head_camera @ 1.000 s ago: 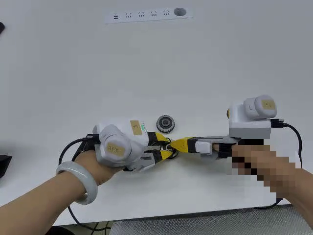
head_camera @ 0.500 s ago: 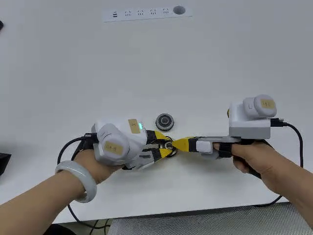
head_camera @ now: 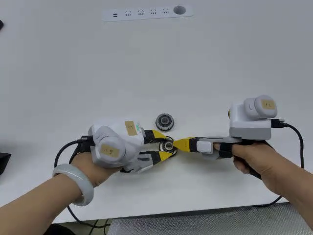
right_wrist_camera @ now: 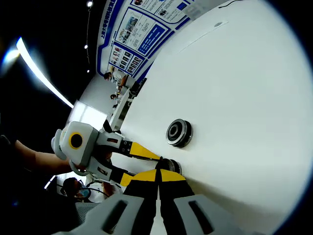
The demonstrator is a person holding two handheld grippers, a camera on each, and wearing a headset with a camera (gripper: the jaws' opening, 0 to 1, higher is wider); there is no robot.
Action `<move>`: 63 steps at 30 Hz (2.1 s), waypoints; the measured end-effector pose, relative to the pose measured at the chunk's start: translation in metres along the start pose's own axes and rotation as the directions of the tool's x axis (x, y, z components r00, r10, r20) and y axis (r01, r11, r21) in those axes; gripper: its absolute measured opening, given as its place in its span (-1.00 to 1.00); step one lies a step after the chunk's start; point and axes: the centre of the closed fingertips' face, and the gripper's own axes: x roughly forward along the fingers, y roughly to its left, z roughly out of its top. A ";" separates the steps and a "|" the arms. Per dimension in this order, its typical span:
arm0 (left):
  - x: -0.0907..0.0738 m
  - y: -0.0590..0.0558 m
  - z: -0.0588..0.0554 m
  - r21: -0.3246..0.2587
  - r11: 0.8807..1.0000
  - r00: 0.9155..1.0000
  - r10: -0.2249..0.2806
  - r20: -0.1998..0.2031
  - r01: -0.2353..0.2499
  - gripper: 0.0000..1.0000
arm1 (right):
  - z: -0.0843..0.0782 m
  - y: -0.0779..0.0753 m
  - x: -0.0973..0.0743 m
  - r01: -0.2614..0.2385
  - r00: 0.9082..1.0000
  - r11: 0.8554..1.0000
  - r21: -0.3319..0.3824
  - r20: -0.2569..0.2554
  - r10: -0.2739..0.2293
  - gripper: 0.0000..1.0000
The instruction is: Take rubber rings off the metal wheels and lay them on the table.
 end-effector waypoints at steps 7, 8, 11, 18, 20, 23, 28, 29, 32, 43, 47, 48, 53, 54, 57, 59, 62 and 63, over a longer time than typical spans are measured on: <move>-0.002 0.002 0.000 0.005 1.000 1.000 0.015 0.005 -0.015 -0.35 | 0.000 0.001 -0.001 -0.007 1.000 1.000 0.004 -0.001 0.007 -0.96; -0.003 0.002 -0.001 0.003 1.000 1.000 0.019 0.005 -0.019 -0.30 | 0.000 0.002 -0.001 -0.008 1.000 1.000 0.002 0.000 0.008 -0.96; -0.004 0.003 -0.004 0.001 1.000 1.000 0.024 -0.001 -0.024 -0.26 | 0.001 0.003 -0.001 -0.014 1.000 1.000 0.004 0.003 0.014 -0.96; -0.009 0.004 -0.008 -0.010 0.999 0.999 0.041 0.000 -0.041 -0.19 | 0.003 0.009 -0.002 -0.034 0.999 0.999 0.004 0.014 0.034 -0.96; -0.010 0.005 -0.008 -0.014 0.999 0.999 0.049 0.002 -0.049 -0.16 | 0.004 0.012 -0.003 -0.040 0.999 0.999 0.006 0.020 0.040 -0.96; -0.011 0.007 -0.009 -0.015 0.998 0.998 0.058 0.006 -0.058 -0.10 | 0.006 0.015 -0.006 -0.048 0.998 0.999 0.008 0.031 0.047 -0.96; -0.014 0.010 -0.012 -0.028 0.997 0.997 0.073 0.005 -0.073 -0.04 | 0.009 0.014 -0.014 -0.045 0.998 0.999 0.014 0.055 0.044 -0.96; -0.015 0.011 -0.012 -0.030 0.997 0.997 0.076 0.008 -0.075 -0.03 | 0.009 0.012 -0.016 -0.041 0.997 0.999 0.016 0.061 0.040 -0.96; -0.017 0.013 -0.012 -0.041 0.995 0.996 0.086 0.014 -0.086 0.01 | 0.011 0.008 -0.023 -0.029 0.997 0.999 0.023 0.077 0.027 -0.96; -0.022 0.016 -0.019 -0.059 0.993 0.995 0.104 0.005 -0.103 0.03 | 0.023 -0.011 -0.044 0.026 0.990 0.998 0.049 0.134 -0.032 -0.96; -0.023 0.016 -0.020 -0.065 0.992 0.994 0.106 0.002 -0.106 0.02 | 0.025 -0.018 -0.049 0.044 0.988 0.997 0.059 0.146 -0.052 -0.96; -0.023 0.016 -0.020 -0.066 0.992 0.994 0.106 0.001 -0.106 0.02 | 0.025 -0.021 -0.050 0.049 0.988 0.997 0.061 0.146 -0.058 -0.96; -0.022 0.017 -0.021 -0.070 0.992 0.994 0.107 0.001 -0.107 0.01 | 0.025 -0.029 -0.052 0.076 0.985 0.995 0.069 0.149 -0.086 -0.96; -0.022 0.017 -0.020 -0.072 0.992 0.994 0.106 0.003 -0.106 0.01 | 0.025 -0.031 -0.052 0.080 0.985 0.994 0.071 0.149 -0.090 -0.96; -0.021 0.017 -0.020 -0.071 0.992 0.994 0.106 0.005 -0.105 0.01 | 0.024 -0.036 -0.053 0.101 0.983 0.992 0.072 0.146 -0.111 -0.96; -0.021 0.017 -0.019 -0.074 0.992 0.995 0.103 0.005 -0.103 0.00 | 0.022 -0.040 -0.053 0.116 0.982 0.991 0.070 0.139 -0.125 -0.96; -0.020 0.017 -0.020 -0.076 0.992 0.995 0.102 0.002 -0.102 -0.01 | 0.018 -0.047 -0.053 0.149 0.980 0.987 0.065 0.126 -0.156 -0.96; -0.020 0.017 -0.020 -0.075 0.992 0.995 0.103 0.002 -0.102 -0.01 | 0.017 -0.048 -0.053 0.153 0.979 0.986 0.065 0.126 -0.160 -0.96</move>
